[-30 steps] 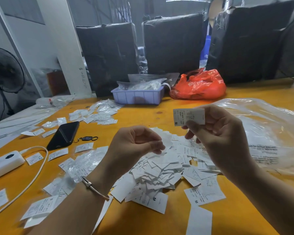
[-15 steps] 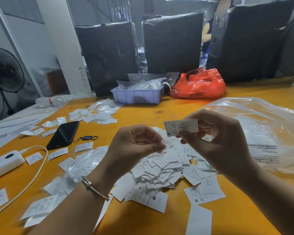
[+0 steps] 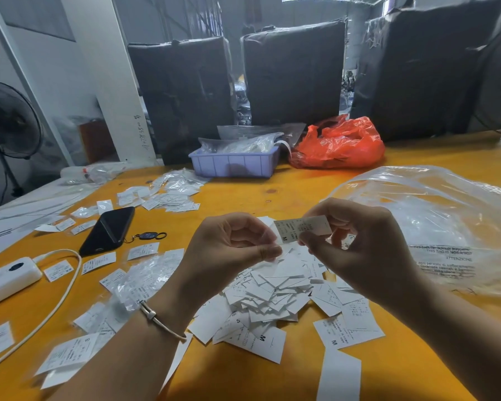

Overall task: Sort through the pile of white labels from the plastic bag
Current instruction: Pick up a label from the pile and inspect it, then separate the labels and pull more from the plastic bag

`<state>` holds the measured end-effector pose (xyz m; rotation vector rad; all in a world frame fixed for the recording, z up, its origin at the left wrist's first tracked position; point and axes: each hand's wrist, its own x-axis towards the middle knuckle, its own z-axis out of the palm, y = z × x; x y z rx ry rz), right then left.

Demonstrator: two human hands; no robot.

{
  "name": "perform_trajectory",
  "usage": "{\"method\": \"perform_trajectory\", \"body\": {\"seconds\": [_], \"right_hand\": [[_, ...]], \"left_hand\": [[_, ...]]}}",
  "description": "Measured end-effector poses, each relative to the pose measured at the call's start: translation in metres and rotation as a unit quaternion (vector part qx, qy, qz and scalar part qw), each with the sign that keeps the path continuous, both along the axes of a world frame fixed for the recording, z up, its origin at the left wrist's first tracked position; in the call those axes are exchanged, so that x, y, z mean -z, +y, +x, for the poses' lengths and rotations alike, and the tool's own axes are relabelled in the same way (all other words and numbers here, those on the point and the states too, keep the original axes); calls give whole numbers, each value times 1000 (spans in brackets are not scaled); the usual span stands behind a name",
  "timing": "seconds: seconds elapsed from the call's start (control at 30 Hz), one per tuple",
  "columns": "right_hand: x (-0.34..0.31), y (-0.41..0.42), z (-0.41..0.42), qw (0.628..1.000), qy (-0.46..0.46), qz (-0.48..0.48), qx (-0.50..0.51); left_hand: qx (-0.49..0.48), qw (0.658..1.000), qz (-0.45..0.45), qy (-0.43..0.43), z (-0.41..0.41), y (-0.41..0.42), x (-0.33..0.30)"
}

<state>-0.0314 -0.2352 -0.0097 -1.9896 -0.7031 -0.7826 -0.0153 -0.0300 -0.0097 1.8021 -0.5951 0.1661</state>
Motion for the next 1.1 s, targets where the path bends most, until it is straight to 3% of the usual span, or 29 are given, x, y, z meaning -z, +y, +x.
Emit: {"method": "perform_trajectory", "body": {"seconds": [0.2, 0.43, 0.6, 0.77, 0.83, 0.97, 1.1], "right_hand": [[0, -1, 2, 999, 32, -31, -15], [-1, -2, 6, 981, 179, 32, -71], [0, -3, 6, 975, 211, -1, -67], [1, -2, 7, 974, 210, -40, -78], [2, -2, 8, 984, 160, -62, -44], [-1, -3, 8, 996, 81, 27, -7], [2, -1, 8, 992, 82, 91, -33]], "left_hand": [[2, 1000, 24, 0, 0, 0, 1], [17, 999, 44, 13, 1, -2, 3], [27, 997, 69, 24, 1, -2, 3], [40, 994, 88, 44, 1, -4, 5], [41, 994, 90, 48, 2, -4, 5], [25, 995, 59, 73, 3, -4, 4], [26, 992, 22, 120, 3, -4, 4]]}}
